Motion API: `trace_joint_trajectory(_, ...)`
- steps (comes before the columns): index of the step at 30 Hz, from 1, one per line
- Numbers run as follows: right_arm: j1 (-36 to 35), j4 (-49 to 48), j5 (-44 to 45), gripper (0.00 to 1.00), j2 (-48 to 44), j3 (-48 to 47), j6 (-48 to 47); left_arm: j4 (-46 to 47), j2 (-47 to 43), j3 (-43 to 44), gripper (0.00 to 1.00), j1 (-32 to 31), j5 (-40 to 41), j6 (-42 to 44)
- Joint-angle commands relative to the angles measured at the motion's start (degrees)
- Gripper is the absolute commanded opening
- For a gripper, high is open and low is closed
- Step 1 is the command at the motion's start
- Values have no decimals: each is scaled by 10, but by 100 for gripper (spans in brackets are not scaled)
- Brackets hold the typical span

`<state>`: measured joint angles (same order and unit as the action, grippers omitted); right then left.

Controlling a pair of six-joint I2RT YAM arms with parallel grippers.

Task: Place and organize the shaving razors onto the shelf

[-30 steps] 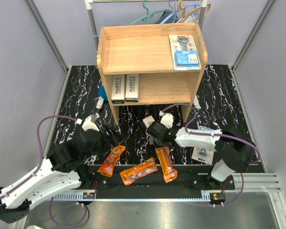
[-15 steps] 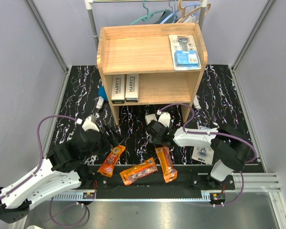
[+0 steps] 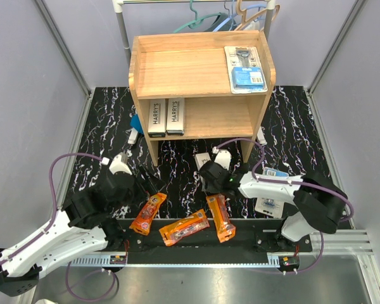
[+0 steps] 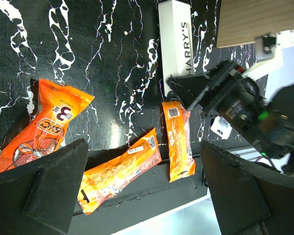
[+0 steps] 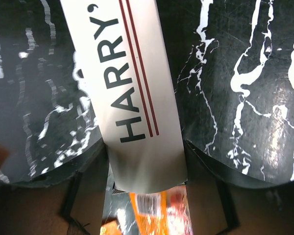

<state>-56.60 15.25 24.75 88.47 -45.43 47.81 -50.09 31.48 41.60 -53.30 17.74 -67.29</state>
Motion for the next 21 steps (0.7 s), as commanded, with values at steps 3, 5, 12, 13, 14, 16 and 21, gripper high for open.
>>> trace_joint_trajectory(3,1,9,-18,49,-94,2,-15,16,1,17,99,-2,0,11)
trace_joint_trajectory(5,-2,20,-21,48,-128,7,-18,21,0,14,99,-1,-3,10)
trace_joint_trajectory(12,-20,46,-69,48,-209,4,-42,75,-1,-7,99,-1,-30,13)
trace_joint_trajectory(13,-25,55,-73,48,-217,2,-46,91,3,-9,99,-1,-33,14)
trace_joint_trajectory(14,-42,58,-76,48,-221,-4,-53,101,6,-10,99,-1,-40,16)
trace_joint_trajectory(16,-60,73,-76,48,-225,-15,-59,126,19,-11,99,-1,-47,21)
trace_joint_trajectory(21,-133,105,-53,48,-226,-56,-56,172,50,-15,99,-1,-75,15)
